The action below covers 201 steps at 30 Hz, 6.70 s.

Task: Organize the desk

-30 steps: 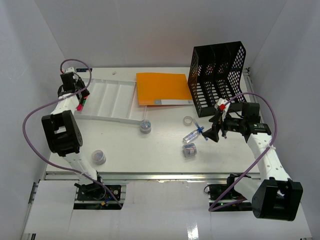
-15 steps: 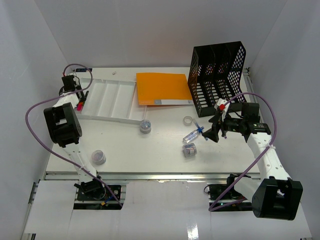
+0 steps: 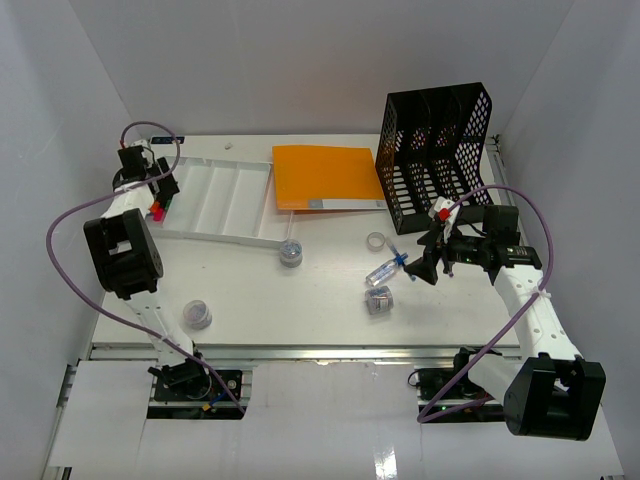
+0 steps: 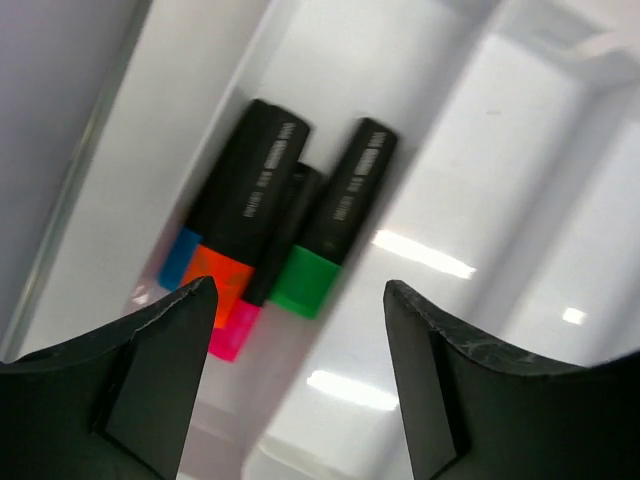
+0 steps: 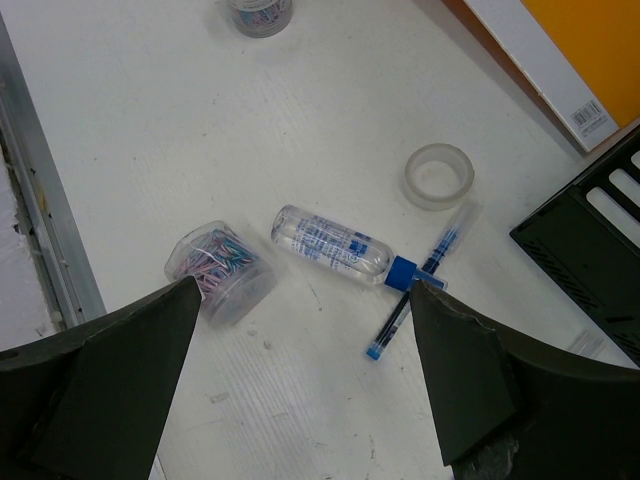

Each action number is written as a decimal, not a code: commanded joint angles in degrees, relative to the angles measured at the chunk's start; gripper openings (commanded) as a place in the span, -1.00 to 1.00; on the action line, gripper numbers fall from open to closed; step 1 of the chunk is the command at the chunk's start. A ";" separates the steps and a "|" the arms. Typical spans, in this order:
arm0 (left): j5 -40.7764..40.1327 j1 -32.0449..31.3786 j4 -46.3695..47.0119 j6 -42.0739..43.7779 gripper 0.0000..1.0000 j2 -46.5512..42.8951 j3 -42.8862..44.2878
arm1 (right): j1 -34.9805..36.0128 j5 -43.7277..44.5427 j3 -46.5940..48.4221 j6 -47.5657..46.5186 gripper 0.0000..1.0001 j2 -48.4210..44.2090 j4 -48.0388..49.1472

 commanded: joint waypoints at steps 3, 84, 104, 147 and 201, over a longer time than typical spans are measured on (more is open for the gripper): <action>24.62 -2.07 2.21 -11.49 0.59 -17.29 -6.16 | 0.24 -1.27 1.25 -2.39 0.84 0.69 -1.46; -7.89 -19.80 -3.42 -15.21 -0.73 -16.20 -8.46 | 0.16 2.95 0.47 -2.65 0.86 2.53 -1.02; -13.12 -10.88 -9.95 -9.23 -0.02 10.52 23.19 | 0.16 2.70 0.64 -3.00 0.86 2.89 -1.37; 48.77 -10.46 10.50 -29.44 0.96 -64.10 -52.53 | 29.40 16.97 -4.98 -42.55 0.90 4.26 -10.88; 19.09 -71.05 49.47 -54.61 0.82 -20.57 -45.08 | 27.88 4.03 -2.98 -16.86 -0.37 4.18 1.74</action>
